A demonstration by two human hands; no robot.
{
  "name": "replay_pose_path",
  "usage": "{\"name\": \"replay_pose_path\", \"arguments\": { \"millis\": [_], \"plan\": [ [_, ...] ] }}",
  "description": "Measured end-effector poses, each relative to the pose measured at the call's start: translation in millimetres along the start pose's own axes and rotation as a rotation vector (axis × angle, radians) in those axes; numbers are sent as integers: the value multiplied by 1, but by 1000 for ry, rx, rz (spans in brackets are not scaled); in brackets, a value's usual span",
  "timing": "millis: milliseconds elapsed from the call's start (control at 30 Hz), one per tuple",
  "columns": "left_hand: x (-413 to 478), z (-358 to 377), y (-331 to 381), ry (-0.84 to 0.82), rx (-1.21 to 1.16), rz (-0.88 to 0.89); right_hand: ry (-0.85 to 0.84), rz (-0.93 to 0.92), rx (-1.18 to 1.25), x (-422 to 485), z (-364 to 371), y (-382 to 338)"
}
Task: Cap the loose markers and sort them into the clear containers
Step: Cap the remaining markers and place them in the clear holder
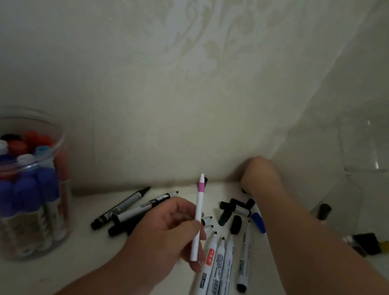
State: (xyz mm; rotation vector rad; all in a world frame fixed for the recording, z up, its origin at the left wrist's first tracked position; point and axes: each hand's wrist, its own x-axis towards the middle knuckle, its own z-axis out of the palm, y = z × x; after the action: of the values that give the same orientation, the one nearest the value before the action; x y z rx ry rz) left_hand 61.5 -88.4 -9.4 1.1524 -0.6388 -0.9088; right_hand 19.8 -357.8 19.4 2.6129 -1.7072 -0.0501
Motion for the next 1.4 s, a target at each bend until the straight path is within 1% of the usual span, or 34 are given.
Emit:
{"name": "replay_pose_path", "arguments": {
  "millis": [100,167,267,300,333,400,467,567,700,800,900,1033,1167,1300,1400],
  "plan": [
    [-1,0,0,12,23,-7,69,8,135,-6,-4,1],
    [-1,-1,1,13,27,7,203,-20,288,-12,-13,2],
    [-2,0,3,3,45,37,467,-162,564,-47,-34,0],
    [-2,0,3,8,37,38,493,-220,657,-66,-40,-2],
    [-1,0,1,19,28,36,460,-260,761,-85,-43,-2],
    [0,2,-1,48,10,40,279,-288,983,-122,-41,5],
    [0,3,-1,61,-34,49,130,-293,1103,-146,-34,19],
    [-2,6,1,82,-118,65,0,-287,1259,-160,-10,41],
    [-2,7,-1,105,-48,95,-239,-253,1731,-169,11,45],
    [-2,6,-5,119,32,93,-295,-294,1951,-164,10,52],
    [-2,4,-7,134,93,115,-372,-402,2040,-156,9,58],
    [-4,3,-7,93,189,140,-453,-529,2068,-149,18,63],
    [-3,1,-7,64,249,159,-418,-594,2019,-151,21,63],
    [-5,1,-5,44,284,171,-355,-605,1937,-153,23,63],
    [-6,2,-3,30,278,150,-354,-600,1853,-153,25,62]
  ]
}}
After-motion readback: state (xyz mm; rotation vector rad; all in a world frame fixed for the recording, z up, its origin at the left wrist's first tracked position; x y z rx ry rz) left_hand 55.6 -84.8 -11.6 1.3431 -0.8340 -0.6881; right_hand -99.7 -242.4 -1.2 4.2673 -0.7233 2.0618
